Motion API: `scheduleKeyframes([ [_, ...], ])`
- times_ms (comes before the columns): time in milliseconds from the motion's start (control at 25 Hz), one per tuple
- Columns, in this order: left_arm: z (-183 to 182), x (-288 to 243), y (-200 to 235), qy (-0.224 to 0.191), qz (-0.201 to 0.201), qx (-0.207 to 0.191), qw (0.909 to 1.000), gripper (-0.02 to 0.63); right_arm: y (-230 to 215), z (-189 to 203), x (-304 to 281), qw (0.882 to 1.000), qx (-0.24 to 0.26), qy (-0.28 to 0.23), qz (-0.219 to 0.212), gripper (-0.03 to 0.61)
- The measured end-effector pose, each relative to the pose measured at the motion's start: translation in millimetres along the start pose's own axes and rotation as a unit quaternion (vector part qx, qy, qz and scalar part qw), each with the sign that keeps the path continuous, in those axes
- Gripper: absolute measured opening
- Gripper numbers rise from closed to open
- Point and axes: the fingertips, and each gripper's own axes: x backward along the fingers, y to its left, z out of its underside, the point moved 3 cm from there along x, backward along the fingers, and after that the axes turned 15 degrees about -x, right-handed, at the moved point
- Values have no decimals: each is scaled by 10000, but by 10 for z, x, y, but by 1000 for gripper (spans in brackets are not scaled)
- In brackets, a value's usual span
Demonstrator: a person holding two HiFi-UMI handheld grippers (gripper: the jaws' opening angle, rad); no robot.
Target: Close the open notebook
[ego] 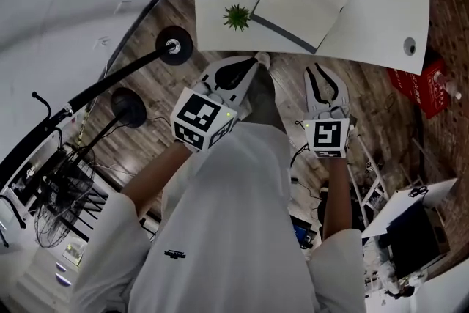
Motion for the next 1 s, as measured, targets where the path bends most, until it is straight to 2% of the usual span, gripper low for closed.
scheduleKeyframes([
  [400,167,-339,-92,259,171,71,9995,9,-278,377,-329,9964,482,624,-307,111],
  [640,232,-402,-135,304,136,245,9991,9,-344,467,-599,9937,616,825,-434,123],
  [1000,304,-384,-86,329,-11,422,9986,9,-316,646,-972,9854,1079,1216,-511,148],
])
